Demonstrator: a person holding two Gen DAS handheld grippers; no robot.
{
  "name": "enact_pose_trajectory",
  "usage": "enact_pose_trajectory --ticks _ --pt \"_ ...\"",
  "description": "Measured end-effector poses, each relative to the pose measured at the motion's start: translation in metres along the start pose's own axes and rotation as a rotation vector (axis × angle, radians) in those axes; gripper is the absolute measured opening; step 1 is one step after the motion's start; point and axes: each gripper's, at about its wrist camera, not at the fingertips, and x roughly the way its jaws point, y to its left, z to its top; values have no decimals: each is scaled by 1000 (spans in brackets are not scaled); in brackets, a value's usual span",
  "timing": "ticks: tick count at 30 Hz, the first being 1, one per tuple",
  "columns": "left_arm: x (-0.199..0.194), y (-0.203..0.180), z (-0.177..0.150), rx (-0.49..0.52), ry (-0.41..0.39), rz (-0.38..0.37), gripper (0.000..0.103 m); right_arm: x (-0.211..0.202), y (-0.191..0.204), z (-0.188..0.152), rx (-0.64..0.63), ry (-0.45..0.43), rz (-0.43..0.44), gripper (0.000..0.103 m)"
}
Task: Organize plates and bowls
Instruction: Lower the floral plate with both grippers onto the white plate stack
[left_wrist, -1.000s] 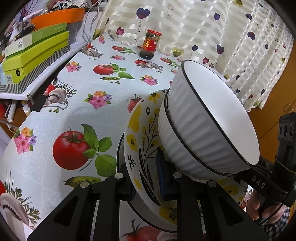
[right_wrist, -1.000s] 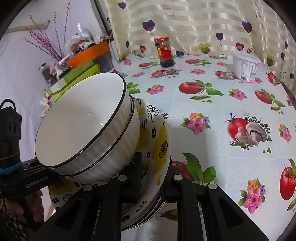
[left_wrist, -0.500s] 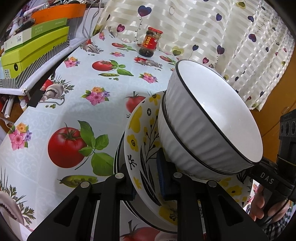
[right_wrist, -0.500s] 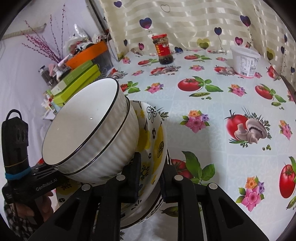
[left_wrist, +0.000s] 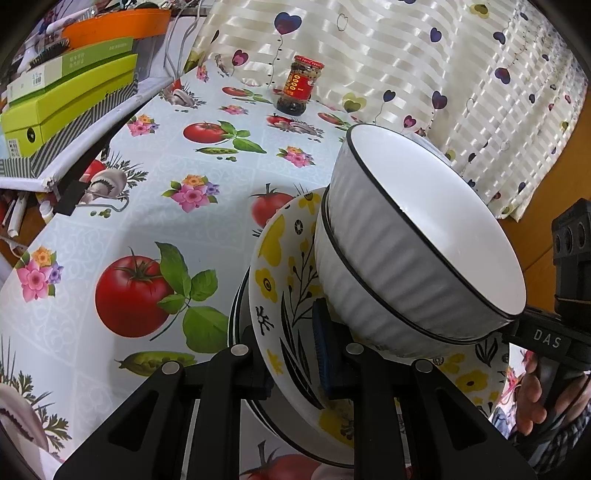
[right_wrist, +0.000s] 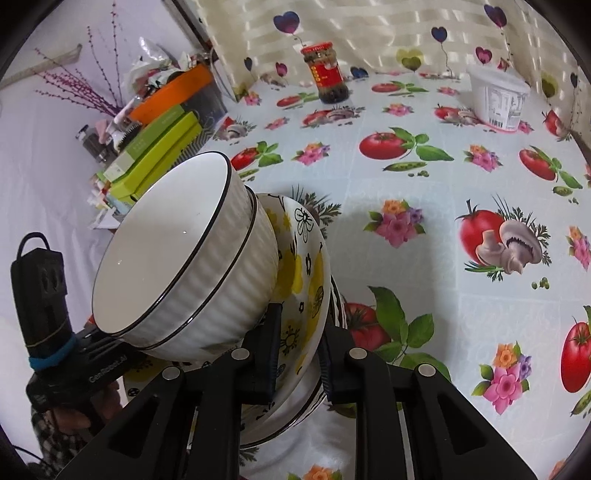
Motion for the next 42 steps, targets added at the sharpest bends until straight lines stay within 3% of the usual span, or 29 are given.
enact_pose_trajectory --ticks 12,19,28,34,35,36,37,39,42 --pt "2 -2 -2 4 -11 2 18 -1 -8 4 39 53 70 20" --pt "2 -2 -2 2 -9 1 18 -4 -2 1 -10 40 47 20" --pt "2 1 0 1 -14 -2 18 -4 -6 5 2 75 82 23" --pt "3 -1 -1 16 -26 12 18 -10 -21 8 64 90 168 24" --pt "3 -1 -1 18 -27 18 18 -13 -23 8 62 86 174 31" --pt "4 -2 -1 20 -26 24 18 -19 -23 9 47 65 109 49" --pt "3 -2 -1 22 -35 23 18 -24 -24 9 37 42 61 55" --pt "4 -2 -1 21 -40 27 18 -26 -34 9 76 47 110 56" --pt "4 -2 -1 22 -42 30 18 -20 -38 3 87 55 101 56"
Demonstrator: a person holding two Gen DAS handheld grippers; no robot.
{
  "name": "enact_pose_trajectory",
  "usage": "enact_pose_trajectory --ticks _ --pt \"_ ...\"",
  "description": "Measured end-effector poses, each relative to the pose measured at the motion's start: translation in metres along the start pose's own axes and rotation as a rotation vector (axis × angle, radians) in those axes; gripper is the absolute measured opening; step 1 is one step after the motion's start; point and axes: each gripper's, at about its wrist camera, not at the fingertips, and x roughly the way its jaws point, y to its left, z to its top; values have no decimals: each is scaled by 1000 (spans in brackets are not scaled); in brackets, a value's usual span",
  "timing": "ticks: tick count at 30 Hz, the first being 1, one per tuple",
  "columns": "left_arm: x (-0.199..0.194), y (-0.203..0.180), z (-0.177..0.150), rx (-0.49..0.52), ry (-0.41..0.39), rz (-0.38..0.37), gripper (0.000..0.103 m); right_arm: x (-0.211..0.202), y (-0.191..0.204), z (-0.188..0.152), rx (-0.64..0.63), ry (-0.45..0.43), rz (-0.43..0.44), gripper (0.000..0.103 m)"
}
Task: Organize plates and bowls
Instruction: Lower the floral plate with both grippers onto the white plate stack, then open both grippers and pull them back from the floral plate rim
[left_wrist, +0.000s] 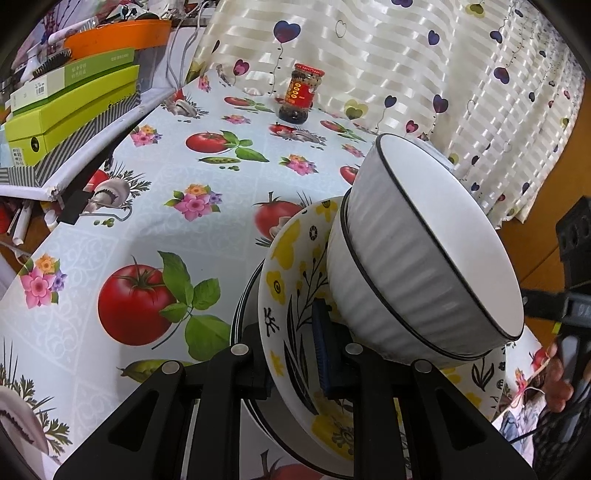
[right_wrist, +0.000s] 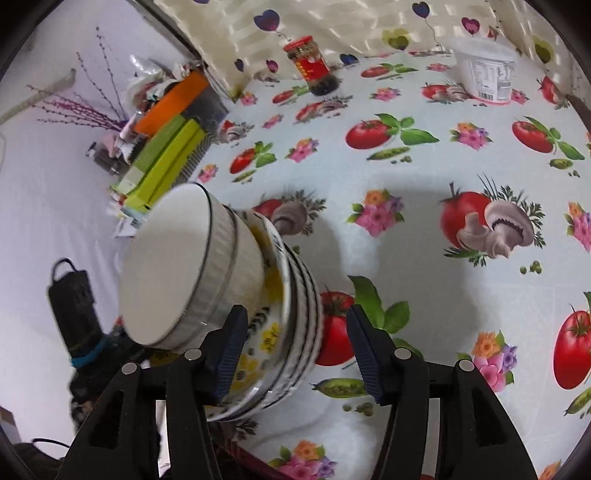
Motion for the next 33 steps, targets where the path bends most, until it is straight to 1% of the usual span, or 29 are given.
enact_pose_trajectory --ticks 3,6,10,12,14,17,21,25,28,33 --pt "0 0 -1 -2 1 7 18 7 -6 -6 50 -1 34 56" --pt "-1 0 -2 0 5 12 18 6 -6 -10 51 -26 42 56" --pt "-4 1 -2 -7 2 11 18 -1 -6 -13 48 -67 -4 57" --pt "-7 1 -1 -15 1 3 18 -2 -7 -15 55 -71 -1 58" --pt "-18 3 2 -4 -40 52 19 -1 -7 -17 59 -73 -3 59" --pt "-39 11 10 -18 -96 57 19 -1 -5 -20 57 -79 0 59" --pt "-48 17 9 -14 -97 89 19 -3 1 -25 52 -99 13 60" --pt "-52 10 1 -4 -96 78 19 -7 10 -30 14 -126 -23 61" --pt "-55 1 -4 19 -94 93 19 -14 16 -36 -20 -165 -58 62" --pt "-63 -9 -13 34 -104 92 20 -21 28 -47 -85 -223 -119 64"
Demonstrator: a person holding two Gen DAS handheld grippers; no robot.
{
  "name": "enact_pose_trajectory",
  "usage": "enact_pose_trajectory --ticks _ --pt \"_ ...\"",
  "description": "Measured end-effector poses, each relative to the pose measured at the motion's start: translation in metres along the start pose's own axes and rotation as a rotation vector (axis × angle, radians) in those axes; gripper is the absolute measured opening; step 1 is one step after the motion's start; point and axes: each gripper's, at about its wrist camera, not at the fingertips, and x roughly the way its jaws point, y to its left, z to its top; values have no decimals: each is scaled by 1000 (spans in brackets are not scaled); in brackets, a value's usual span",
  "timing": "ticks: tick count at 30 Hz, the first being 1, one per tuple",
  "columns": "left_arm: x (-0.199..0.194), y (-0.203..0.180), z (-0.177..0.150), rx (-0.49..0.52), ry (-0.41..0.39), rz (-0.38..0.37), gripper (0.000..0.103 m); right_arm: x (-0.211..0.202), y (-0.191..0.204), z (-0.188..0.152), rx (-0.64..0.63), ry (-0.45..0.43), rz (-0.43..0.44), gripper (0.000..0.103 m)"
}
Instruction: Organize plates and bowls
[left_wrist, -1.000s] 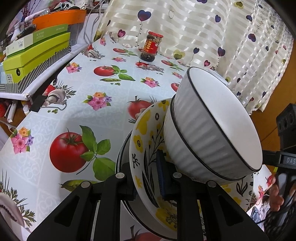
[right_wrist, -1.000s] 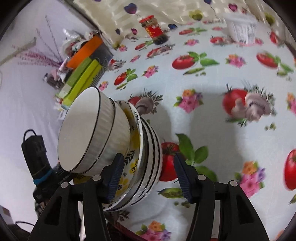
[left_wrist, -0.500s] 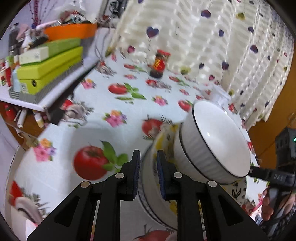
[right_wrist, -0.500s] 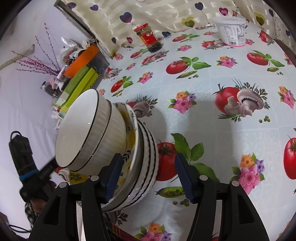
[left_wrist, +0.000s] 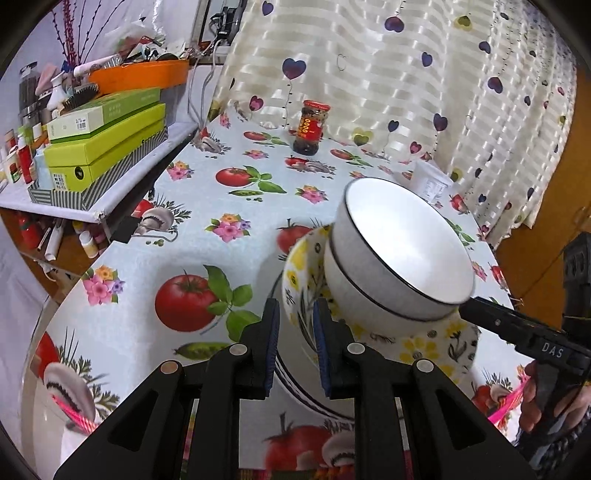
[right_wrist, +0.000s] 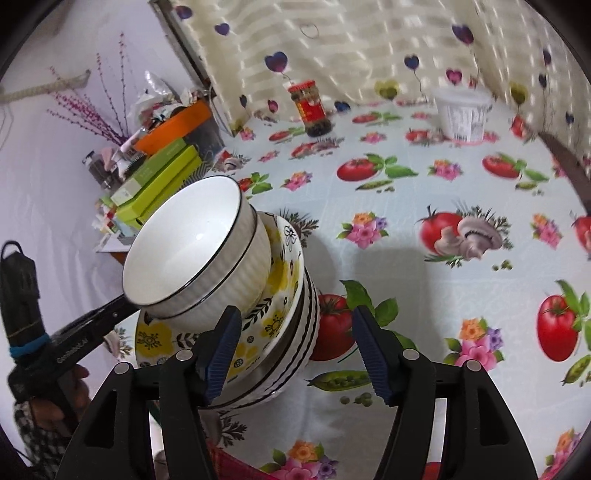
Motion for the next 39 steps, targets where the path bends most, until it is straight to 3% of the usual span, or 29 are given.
enact_pose_trajectory --ticks 4,7,14,28,39 --pt "-9 -8 -10 19 -13 32 21 -8 9 -8 -38 -30 -11 65" --pt "-14 -12 -18 23 -20 42 29 -13 16 -15 -76 -58 -33 70" --pt "-27 -27 -39 63 -68 73 30 -30 34 -37 -166 -148 -102 72" --pt "-37 -38 -81 82 -75 148 30 -35 41 -77 -190 -153 -148 78" --pt "-34 -42 -95 86 -57 153 30 -27 40 -96 -160 -129 -168 79"
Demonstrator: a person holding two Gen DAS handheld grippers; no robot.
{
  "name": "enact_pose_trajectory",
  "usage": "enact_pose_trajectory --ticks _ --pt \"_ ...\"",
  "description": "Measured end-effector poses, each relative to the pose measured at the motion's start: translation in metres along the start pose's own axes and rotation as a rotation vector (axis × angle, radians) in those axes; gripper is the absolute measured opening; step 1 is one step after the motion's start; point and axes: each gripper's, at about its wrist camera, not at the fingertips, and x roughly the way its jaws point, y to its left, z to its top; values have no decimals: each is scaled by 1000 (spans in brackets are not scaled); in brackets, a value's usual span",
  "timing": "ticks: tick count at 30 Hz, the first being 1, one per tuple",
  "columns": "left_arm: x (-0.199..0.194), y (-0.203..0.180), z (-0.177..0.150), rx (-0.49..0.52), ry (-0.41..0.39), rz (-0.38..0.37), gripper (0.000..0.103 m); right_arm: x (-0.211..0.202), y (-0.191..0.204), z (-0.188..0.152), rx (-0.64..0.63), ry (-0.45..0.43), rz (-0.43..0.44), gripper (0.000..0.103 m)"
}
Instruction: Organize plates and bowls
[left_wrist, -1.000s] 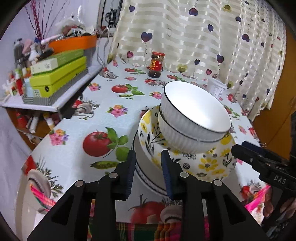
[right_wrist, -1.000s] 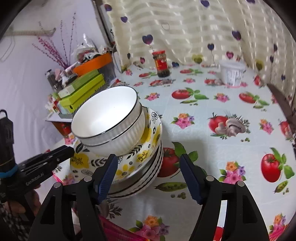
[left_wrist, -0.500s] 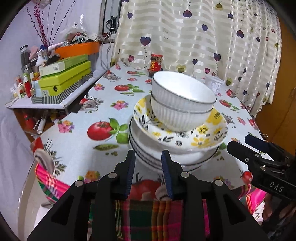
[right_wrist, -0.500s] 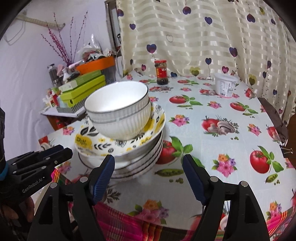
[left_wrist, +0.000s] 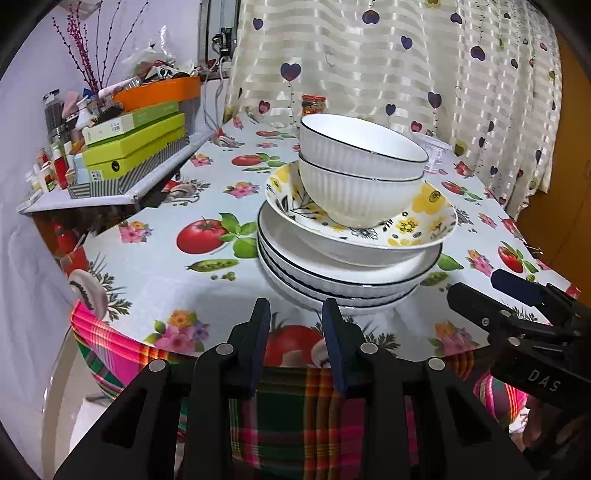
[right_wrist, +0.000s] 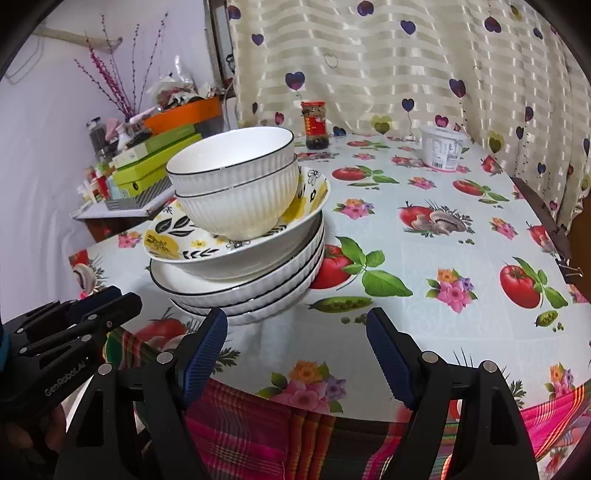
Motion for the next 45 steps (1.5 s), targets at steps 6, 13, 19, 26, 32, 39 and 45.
enact_pose_trajectory --ticks 6,13,19,26,32,39,45 --pt "5 -5 -7 11 17 6 30 2 2 -6 -11 6 -35 79" --pt "7 -8 -11 21 27 21 30 2 1 -10 1 10 -39 79" --pt "8 -9 -12 21 33 20 30 2 0 -12 9 14 -44 79" --pt "7 -12 -13 27 32 32 30 1 0 -13 9 11 -45 79" --pt "5 -13 -13 24 30 28 30 -1 -1 -13 12 6 -45 79" --pt "4 -15 -14 27 36 26 30 -4 -1 -13 14 0 -42 79" --pt "1 -16 -13 26 32 35 30 -8 -4 -12 25 -8 -41 79"
